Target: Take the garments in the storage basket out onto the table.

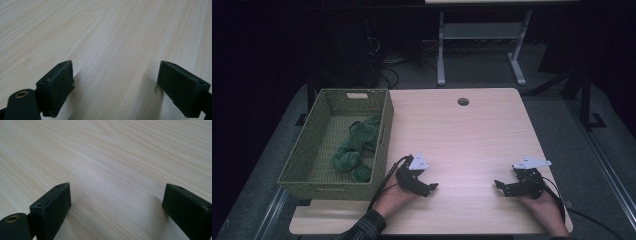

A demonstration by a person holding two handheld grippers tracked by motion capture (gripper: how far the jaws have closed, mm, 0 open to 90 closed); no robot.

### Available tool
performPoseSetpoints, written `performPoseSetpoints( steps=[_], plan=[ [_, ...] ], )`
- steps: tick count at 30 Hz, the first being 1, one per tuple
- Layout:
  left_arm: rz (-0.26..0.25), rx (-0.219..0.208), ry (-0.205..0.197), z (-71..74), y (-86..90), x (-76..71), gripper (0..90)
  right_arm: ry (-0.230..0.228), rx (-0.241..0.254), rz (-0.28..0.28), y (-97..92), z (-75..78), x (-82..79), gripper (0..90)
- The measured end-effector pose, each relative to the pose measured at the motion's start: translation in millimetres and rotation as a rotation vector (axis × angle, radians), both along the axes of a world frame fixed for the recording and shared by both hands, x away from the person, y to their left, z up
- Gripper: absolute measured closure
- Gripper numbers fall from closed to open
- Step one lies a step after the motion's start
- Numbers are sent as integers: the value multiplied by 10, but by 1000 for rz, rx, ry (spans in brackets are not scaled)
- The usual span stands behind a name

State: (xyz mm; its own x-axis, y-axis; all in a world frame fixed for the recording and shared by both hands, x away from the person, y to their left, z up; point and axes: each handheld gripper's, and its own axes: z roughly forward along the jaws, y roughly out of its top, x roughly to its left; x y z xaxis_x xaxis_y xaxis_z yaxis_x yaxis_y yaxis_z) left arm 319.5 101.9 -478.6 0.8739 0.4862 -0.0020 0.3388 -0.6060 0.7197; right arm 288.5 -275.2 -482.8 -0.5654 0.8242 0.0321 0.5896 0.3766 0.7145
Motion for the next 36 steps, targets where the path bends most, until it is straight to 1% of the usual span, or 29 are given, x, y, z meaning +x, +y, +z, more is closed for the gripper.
performPoseSetpoints(
  steps=[16, 20, 22, 24, 27, 28, 31, 36],
  plan=[
    [1, 4, 3, 8, 5, 4, 129, -2, -2, 3, -2, 0, 1, 80],
    [10, 8, 14, 21, -3, 20, 130, -2, -2, 3, -3, 0, 2, 80],
    [17, 14, 25, 34, 7, 22, 130, -3, -3, 3, -3, -1, 3, 80],
    [24, 6, 36, 50, 13, 19, 130, 3, -1, -1, 0, 1, -2, 80],
    [21, 4, 28, 88, 20, 15, 130, 2, -1, 0, 0, 1, -2, 80],
    [19, 10, 25, 106, 20, 14, 130, 3, -1, -1, 0, 1, -2, 80],
    [19, 5, 19, 133, 25, 10, 130, 3, -1, 0, -1, 1, -2, 80],
    [27, -1, 28, 188, 28, 6, 131, 1, 0, -1, 0, -1, -1, 80]
  ],
)
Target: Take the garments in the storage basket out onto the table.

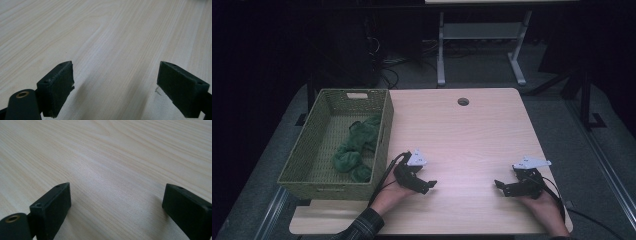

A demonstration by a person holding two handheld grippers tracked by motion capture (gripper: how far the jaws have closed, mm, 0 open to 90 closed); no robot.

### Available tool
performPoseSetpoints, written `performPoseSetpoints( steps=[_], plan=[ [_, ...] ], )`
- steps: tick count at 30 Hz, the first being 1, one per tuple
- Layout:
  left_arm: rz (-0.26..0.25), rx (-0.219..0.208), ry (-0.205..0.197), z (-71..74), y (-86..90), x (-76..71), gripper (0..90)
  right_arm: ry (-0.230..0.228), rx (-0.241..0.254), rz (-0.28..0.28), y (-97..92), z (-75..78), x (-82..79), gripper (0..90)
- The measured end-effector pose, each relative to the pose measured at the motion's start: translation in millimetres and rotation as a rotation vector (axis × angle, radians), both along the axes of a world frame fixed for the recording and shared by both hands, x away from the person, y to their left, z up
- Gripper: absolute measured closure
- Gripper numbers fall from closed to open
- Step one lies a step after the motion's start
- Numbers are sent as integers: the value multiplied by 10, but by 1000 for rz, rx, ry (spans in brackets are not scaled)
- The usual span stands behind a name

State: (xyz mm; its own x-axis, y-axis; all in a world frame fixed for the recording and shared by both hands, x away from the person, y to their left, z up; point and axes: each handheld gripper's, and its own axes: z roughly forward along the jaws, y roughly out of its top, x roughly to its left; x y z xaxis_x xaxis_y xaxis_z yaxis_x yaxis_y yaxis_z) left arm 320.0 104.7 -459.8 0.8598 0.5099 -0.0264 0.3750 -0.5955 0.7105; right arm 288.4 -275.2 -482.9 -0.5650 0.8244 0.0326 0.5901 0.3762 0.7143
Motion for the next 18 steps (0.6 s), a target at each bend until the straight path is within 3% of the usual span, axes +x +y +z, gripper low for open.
performPoseSetpoints(
  steps=[18],
  plan=[
    [6, -9, -7, 241, 25, -8, 132, 3, -1, 1, -1, 2, -1, 80]
  ],
)
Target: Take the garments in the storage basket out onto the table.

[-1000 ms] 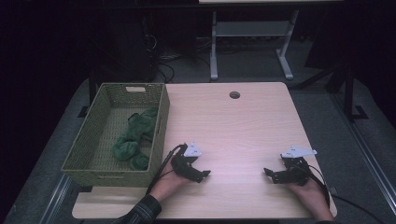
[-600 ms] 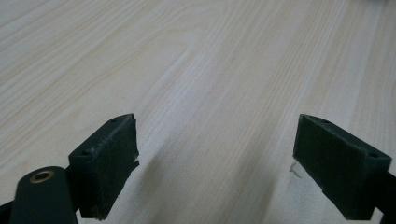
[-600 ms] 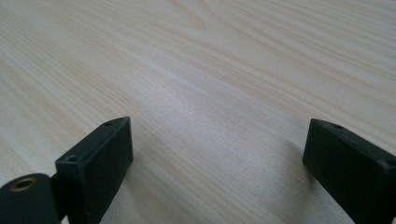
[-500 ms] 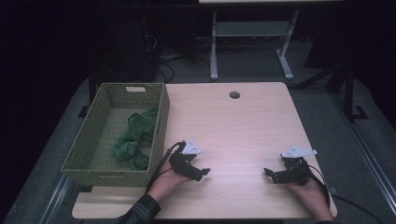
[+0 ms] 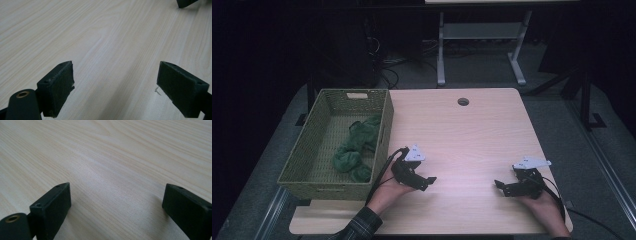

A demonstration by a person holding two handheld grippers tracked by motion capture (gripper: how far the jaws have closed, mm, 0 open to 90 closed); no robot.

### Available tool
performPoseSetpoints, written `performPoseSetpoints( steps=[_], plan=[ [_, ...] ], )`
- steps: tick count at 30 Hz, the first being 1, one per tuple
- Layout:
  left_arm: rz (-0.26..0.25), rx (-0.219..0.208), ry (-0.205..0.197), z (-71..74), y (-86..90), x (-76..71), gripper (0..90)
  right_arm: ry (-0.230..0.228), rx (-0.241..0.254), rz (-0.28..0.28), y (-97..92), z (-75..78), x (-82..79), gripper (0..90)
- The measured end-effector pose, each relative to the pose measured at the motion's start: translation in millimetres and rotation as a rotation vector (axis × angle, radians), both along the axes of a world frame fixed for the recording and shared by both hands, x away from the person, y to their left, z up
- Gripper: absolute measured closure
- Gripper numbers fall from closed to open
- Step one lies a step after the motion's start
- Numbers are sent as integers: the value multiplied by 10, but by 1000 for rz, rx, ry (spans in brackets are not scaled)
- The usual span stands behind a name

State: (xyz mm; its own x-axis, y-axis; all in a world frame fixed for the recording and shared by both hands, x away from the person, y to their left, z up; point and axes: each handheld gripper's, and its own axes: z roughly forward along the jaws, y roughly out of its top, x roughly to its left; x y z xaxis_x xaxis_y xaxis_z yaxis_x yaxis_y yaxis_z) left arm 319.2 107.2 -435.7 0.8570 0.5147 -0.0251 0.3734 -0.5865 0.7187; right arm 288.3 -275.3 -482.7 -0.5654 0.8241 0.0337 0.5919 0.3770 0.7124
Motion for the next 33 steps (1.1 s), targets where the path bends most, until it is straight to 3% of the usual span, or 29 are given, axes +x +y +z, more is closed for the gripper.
performPoseSetpoints(
  steps=[10, 17, 29, 30, 33],
  plan=[
    [-2, -29, 9, 167, 22, 20, 134, 0, -1, 0, 0, 0, 0, 80],
    [-15, -14, 11, 243, 6, 30, 134, 2, 1, -2, 2, 1, -1, 80],
    [-40, -32, 26, 422, 22, 64, 136, 0, -1, -1, 1, 0, 0, 80],
    [-50, -13, 17, 462, 18, 85, 136, 3, 2, -1, 0, 2, -3, 79],
    [-53, -35, 18, 520, 15, 111, 136, 0, 1, 2, -4, 0, -1, 79]
  ],
)
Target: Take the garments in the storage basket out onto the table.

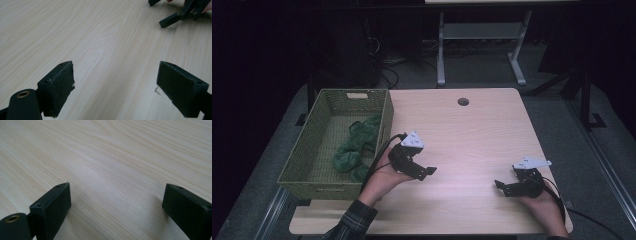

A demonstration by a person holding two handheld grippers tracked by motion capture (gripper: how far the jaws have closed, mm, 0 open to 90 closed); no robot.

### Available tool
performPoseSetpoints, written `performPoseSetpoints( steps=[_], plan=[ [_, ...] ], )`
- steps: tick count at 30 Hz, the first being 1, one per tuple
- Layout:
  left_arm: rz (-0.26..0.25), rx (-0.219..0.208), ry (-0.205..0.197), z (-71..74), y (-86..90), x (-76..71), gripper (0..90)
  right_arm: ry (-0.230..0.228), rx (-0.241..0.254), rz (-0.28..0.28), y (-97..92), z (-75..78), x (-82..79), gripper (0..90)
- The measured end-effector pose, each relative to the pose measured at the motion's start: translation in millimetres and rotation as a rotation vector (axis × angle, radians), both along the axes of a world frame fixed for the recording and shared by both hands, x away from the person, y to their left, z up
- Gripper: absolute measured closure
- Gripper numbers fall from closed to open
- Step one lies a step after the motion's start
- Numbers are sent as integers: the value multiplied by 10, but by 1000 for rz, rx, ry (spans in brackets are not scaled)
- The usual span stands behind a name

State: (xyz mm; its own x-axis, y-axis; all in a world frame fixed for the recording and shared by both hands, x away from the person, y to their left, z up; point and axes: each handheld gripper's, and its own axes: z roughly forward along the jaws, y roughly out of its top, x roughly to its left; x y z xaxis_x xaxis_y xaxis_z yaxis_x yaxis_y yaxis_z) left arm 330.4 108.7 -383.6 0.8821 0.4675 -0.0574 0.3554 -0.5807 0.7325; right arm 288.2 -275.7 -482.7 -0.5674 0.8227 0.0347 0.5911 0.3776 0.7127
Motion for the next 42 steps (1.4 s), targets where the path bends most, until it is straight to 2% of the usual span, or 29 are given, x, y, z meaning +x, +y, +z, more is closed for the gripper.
performPoseSetpoints(
  steps=[8, 18, 25, 34, 39, 42],
  plan=[
    [-20, -16, -20, 164, 38, 106, 137, -8, -2, 6, -10, -3, 2, 79],
    [-14, -45, -32, 278, 132, 212, 138, -8, -2, 7, -10, -3, 2, 79],
    [-2, -40, -28, 316, 226, 253, 138, -9, 0, 5, -9, -3, 2, 79],
    [22, -27, -26, 361, 415, 318, 138, -8, 0, 7, -9, -4, 2, 79],
    [28, -38, -25, 396, 493, 331, 138, -8, -1, 6, -9, -3, 1, 79],
    [44, -37, -42, 467, 603, 376, 138, -7, -2, 3, -9, -3, -2, 79]
  ],
)
